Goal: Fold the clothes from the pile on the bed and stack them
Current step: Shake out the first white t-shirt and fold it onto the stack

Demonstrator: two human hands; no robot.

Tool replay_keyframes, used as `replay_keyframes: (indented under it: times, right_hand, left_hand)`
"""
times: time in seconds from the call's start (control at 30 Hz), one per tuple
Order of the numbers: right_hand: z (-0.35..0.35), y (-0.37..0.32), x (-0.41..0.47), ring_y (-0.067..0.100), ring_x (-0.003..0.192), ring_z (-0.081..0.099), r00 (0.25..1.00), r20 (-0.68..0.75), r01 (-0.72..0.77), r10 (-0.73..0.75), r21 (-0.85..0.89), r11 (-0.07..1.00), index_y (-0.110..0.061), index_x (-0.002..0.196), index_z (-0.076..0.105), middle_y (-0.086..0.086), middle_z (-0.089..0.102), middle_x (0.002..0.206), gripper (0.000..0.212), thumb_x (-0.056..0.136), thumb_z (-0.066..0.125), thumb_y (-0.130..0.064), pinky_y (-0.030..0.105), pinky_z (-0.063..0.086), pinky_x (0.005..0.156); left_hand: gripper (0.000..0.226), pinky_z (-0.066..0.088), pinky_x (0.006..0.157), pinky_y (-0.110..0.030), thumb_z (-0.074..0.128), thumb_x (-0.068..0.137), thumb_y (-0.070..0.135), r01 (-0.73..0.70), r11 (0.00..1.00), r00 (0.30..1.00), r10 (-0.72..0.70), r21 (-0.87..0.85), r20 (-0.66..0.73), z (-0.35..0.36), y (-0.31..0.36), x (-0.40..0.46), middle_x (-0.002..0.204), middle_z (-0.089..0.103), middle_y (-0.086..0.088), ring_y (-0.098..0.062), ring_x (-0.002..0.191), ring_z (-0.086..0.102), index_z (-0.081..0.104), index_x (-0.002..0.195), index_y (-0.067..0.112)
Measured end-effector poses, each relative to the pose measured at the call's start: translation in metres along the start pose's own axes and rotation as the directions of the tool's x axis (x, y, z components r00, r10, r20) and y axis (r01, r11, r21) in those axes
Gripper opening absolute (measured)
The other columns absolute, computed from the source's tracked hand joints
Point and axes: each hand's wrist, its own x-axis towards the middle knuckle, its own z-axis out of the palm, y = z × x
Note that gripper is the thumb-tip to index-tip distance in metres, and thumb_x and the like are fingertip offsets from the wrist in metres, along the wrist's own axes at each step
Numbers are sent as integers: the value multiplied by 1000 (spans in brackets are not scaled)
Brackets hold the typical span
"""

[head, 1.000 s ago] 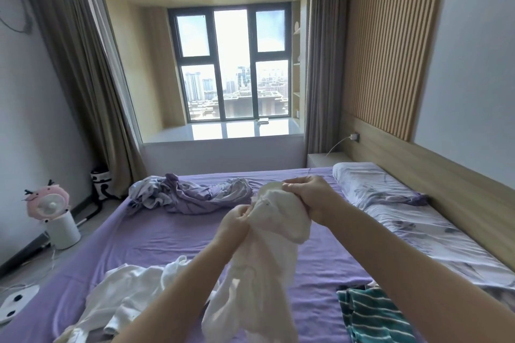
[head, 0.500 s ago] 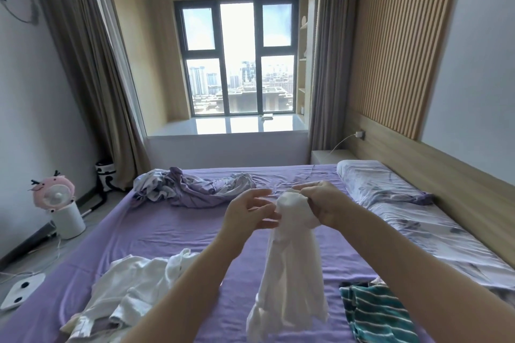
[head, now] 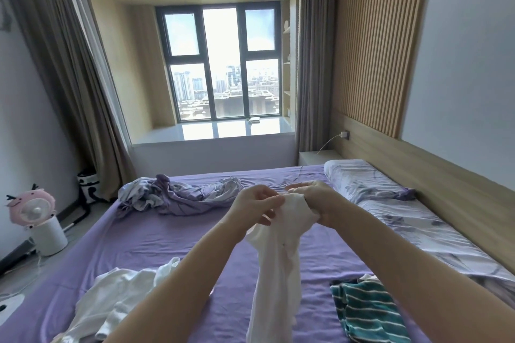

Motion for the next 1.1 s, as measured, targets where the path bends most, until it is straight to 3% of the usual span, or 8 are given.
replay_keyframes:
  times: [0.2, 0.33, 0.5, 0.63, 0.73, 0.83, 0.93, 1.1]
  right_hand:
    - [-10, 0, -2, 15, 60, 52, 994, -69, 60, -80, -258, 964, 0, 108, 61, 10, 57, 76, 19, 93, 50, -2, 22, 44, 51]
    - [-19, -8, -3, 10, 57, 50, 980, -8, 157, -197, -571, 806, -11, 112, 59, 1, 55, 78, 20, 95, 48, -9, 14, 40, 41]
    - [-18, -14, -1, 14, 72, 55, 984, 63, 175, -165, -492, 853, -10, 119, 55, 4, 50, 87, 27, 92, 55, -8, 20, 48, 57]
    - [-16, -11, -3, 19, 78, 59, 983, 109, 178, -145, -425, 887, -11, 114, 56, 11, 54, 91, 27, 88, 63, -11, 24, 52, 62]
    - [-18, -10, -6, 21, 81, 61, 977, 133, 208, -165, -457, 865, -16, 109, 58, 14, 61, 95, 26, 85, 68, -17, 24, 51, 64]
    - [-21, -11, -9, 16, 73, 62, 963, 152, 266, -221, -431, 862, -17, 107, 62, 9, 66, 88, 25, 83, 70, -20, 20, 50, 59]
    - [-24, -13, -13, 11, 69, 61, 951, 142, 308, -274, -454, 836, -21, 100, 66, 4, 68, 83, 18, 83, 70, -21, 16, 48, 58]
    - [-35, 1, -15, 12, 55, 48, 933, 69, 303, -352, -675, 672, -22, 84, 59, 2, 60, 68, 8, 85, 63, -15, 21, 38, 53]
  left_hand:
    - [10, 48, 69, -19, 73, 81, 13, -92, 995, 994, 94, 24, -62, -2, -9, 3, 73, 63, 4, -8, 69, 58, 66, 74, 16]
    - [12, 46, 72, -18, 71, 83, 12, -126, 990, 988, 119, 57, 101, -9, -20, -3, 71, 64, 10, -5, 70, 57, 65, 75, 19]
    - [11, 50, 71, -26, 75, 79, 13, -83, 984, 962, 38, 158, 272, -2, -26, -13, 72, 65, 4, -9, 67, 58, 69, 77, 21]
    - [20, 52, 65, -28, 76, 78, 12, -34, 987, 997, 23, 155, 70, 12, -28, -15, 78, 58, 0, -11, 64, 55, 59, 87, 19]
    - [49, 48, 83, -33, 79, 75, 15, -76, 938, 989, 114, 338, -97, 16, -30, -11, 101, 52, 0, -15, 86, 55, 52, 116, 17]
    - [63, 41, 100, -34, 78, 76, 19, -68, 870, 998, 59, 488, 34, 19, -35, -6, 120, 49, -2, -18, 112, 49, 49, 132, 11]
    - [19, 38, 74, -31, 68, 86, 18, -12, 936, 996, -19, 352, 83, 25, -39, -7, 91, 52, -6, -17, 86, 47, 62, 93, 1]
    - [24, 30, 55, -27, 47, 99, 22, 142, 982, 981, -157, 126, 116, 29, -40, -7, 71, 42, 0, -12, 62, 38, 43, 76, 16]
